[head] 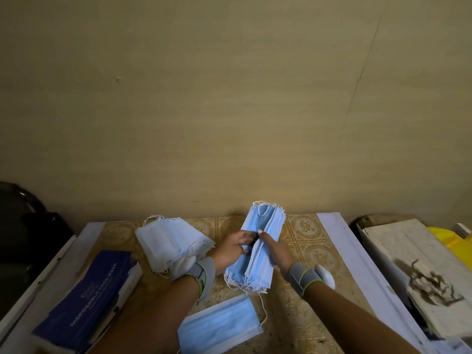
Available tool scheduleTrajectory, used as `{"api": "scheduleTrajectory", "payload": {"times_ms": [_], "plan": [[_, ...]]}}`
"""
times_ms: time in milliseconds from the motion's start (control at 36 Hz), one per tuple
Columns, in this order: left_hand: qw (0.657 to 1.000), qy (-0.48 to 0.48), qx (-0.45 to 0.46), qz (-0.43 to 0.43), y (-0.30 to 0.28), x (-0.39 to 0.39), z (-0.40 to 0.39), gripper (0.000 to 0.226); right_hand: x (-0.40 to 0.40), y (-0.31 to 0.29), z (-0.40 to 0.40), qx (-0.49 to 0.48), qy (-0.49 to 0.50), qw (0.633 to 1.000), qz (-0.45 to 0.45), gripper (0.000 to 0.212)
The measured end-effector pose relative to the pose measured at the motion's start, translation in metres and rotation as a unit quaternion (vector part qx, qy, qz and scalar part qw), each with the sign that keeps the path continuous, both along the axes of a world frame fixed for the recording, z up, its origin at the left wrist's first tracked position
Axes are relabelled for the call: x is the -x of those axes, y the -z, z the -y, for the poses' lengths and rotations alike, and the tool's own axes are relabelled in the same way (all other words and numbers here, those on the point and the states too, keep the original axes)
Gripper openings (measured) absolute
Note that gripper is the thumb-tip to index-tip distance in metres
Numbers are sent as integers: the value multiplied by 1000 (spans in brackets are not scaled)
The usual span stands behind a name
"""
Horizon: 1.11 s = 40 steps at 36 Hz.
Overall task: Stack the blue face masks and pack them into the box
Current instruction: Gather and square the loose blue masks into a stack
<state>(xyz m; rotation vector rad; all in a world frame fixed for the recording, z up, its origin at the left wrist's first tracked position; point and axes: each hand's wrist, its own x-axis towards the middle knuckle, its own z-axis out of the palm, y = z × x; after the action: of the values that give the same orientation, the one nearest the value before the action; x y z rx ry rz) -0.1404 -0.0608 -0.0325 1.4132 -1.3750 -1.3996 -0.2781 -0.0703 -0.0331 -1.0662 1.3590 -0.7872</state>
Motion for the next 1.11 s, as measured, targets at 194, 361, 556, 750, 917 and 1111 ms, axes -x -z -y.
{"api": "scheduleTrajectory", "payload": {"times_ms": [194,361,556,750,917,1111], "plan": [[996,-22,-28,-82,3,-9,-2,23,3,-3,5,-4,19,999,-43,13],[995,-10,-34,-88,4,4,2,36,-3,-3,4,-19,33,999,13,15],[982,-110,-28,-151,15,0,8,39,2,2,4,2,20,999,33,26],[991,-120,-48,39,28,-20,0,33,5,4,7,7,26,1000,7,17],[936,98,-89,325,43,-40,-21,35,7,8,9,7,42,999,-5,16],[860,178,-63,473,78,-52,-43,78,11,11,11,10,64,997,-39,34]]}}
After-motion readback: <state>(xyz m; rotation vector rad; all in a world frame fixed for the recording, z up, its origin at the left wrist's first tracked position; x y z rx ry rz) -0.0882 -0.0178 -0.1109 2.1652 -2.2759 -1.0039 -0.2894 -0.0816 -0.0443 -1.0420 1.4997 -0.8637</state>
